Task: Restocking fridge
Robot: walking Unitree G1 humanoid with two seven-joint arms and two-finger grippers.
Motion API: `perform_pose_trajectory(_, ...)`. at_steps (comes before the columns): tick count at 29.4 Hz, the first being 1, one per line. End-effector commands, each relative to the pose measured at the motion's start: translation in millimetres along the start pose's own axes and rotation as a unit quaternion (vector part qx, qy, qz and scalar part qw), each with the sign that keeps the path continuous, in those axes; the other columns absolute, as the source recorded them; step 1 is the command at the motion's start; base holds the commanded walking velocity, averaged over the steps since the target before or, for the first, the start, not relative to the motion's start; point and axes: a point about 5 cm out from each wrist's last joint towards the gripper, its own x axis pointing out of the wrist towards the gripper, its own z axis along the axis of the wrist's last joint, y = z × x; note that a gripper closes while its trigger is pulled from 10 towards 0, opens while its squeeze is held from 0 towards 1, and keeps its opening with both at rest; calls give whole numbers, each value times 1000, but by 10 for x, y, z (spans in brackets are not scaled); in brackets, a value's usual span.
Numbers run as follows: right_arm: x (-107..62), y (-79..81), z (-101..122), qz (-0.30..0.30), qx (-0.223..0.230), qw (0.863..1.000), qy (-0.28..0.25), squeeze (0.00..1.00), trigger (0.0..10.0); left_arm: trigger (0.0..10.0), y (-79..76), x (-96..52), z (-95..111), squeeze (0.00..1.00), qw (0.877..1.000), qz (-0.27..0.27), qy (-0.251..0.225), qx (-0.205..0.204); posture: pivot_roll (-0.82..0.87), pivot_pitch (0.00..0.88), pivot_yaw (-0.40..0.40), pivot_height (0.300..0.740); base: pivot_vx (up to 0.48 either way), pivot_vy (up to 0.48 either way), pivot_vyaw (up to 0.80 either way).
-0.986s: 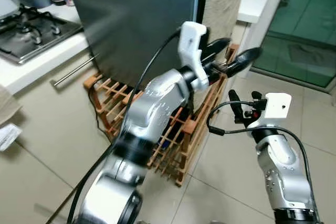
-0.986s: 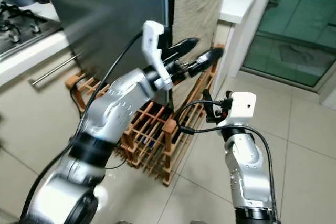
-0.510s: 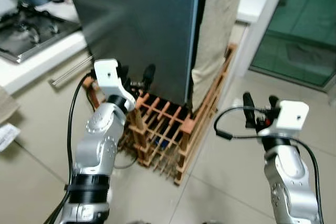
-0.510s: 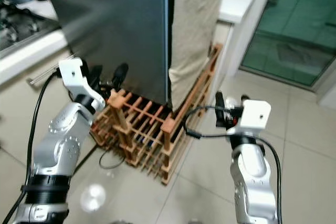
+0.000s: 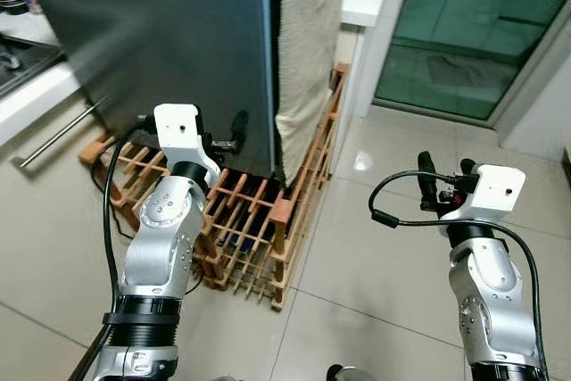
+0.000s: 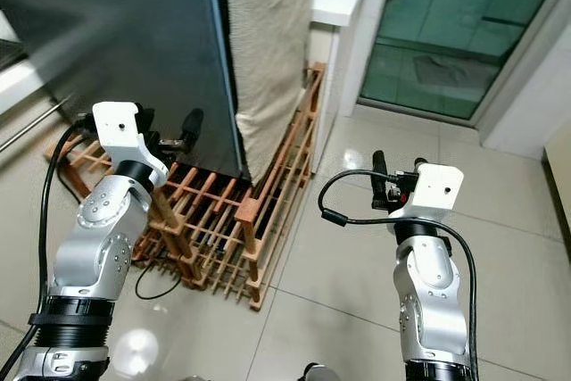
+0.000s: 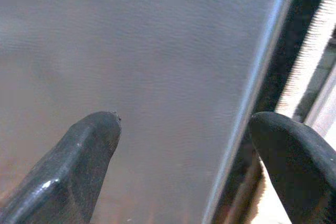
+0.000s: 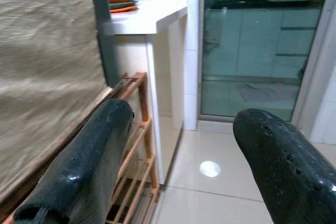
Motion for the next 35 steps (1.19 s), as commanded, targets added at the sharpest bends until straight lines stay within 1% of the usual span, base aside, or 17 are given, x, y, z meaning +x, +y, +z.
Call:
perform_pose_trajectory(1, 37, 4, 19, 1, 1, 1000, -9, 0, 10000, 10000, 31, 5, -5, 0, 1000, -5, -3, -13, -111, 0, 28, 740, 0, 0, -656)
perform_pose_trajectory(2, 48, 1, 15, 2, 1, 1000, -9, 0, 10000, 10000, 2, 18, 36, 0, 999, -15, -17, -26, -112, 0, 25, 740, 0, -251, -656)
perform_pose_trajectory(3, 48, 1, 15, 2, 1, 1000, -9, 0, 10000, 10000, 2, 18, 36, 0, 999, -15, -17, -26, -112, 0, 25, 740, 0, -251, -656)
perform_pose_trajectory(4, 66, 2, 22, 4, 0, 1000, -10, 0, 10000, 10000, -47, 19, 58, 0, 999, -29, -24, -28, -110, 0, 23, 740, 0, -472, -656)
perform_pose_trajectory(6, 87, -8, 34, 5, -1, 1000, -12, 0, 10000, 10000, -94, 17, 61, 0, 999, -39, -28, -24, -109, 0, 20, 740, 0, -469, -663)
perform_pose_trajectory(9, 110, -7, 42, 8, -5, 1000, -13, 0, 10000, 10000, -117, 16, 64, 0, 998, -42, -33, -29, -107, 0, 20, 740, 0, -470, -658)
perform_pose_trajectory(12, 156, 1, 49, 11, -11, 1000, -15, 0, 10000, 10000, -99, 44, 37, 0, 999, -25, -25, -29, -106, 0, 23, 740, 0, 0, 0)
perform_pose_trajectory(14, 196, 28, 70, 19, -16, 999, -21, 0, 10000, 10000, -50, 75, 13, 0, 1000, -4, -15, -20, -109, 0, 28, 740, 0, 0, 0)
perform_pose_trajectory(16, 204, 39, 76, 21, -17, 999, -22, 0, 10000, 10000, -25, 81, 9, 0, 1000, 4, -12, -17, -109, 0, 28, 740, 0, 0, 0)
perform_pose_trajectory(20, 228, 88, 105, 31, -18, 999, -29, 0, 10000, 10000, 84, 111, 39, 0, 998, 44, -18, -50, -115, 0, 25, 740, 0, 0, 0)
perform_pose_trajectory(22, 240, 87, 106, 32, -19, 999, -30, 0, 10000, 10000, 88, 149, 46, 0, 996, 54, -16, -63, -118, 0, 26, 740, 0, 0, 0)
perform_pose_trajectory(24, 261, 96, 110, 33, -20, 999, -32, 0, 10000, 10000, 57, 211, 81, 0, 998, 43, -23, -51, -118, 0, 26, 740, 0, 0, 0)
perform_pose_trajectory(26, 263, 100, 112, 33, -20, 999, -33, 0, 10000, 10000, 50, 222, 89, 0, 998, 35, -24, -42, -118, 0, 26, 740, 0, 0, 0)
perform_pose_trajectory(27, 263, 105, 118, 36, -20, 999, -34, 0, 10000, 10000, 36, 228, 105, 0, 999, 20, -29, -34, -128, 0, 28, 740, 0, 0, 0)
perform_pose_trajectory(30, 257, 114, 105, 41, -29, 998, -28, 0, 10000, 10000, -10, 231, 141, 0, 999, -16, -39, -32, -132, 0, 27, 740, 0, 85, 0)
perform_pose_trajectory(31, 237, 112, 90, 42, -27, 998, -25, 0, 10000, 10000, -52, 231, 161, 0, 998, -34, -42, -31, -139, 0, 29, 740, 0, 480, -781)
perform_pose_trajectory(35, 211, 95, 77, 42, -27, 998, -24, 0, 10000, 10000, -94, 227, 161, 0, 998, -43, -44, -31, -141, 0, 31, 740, 0, 480, -775)
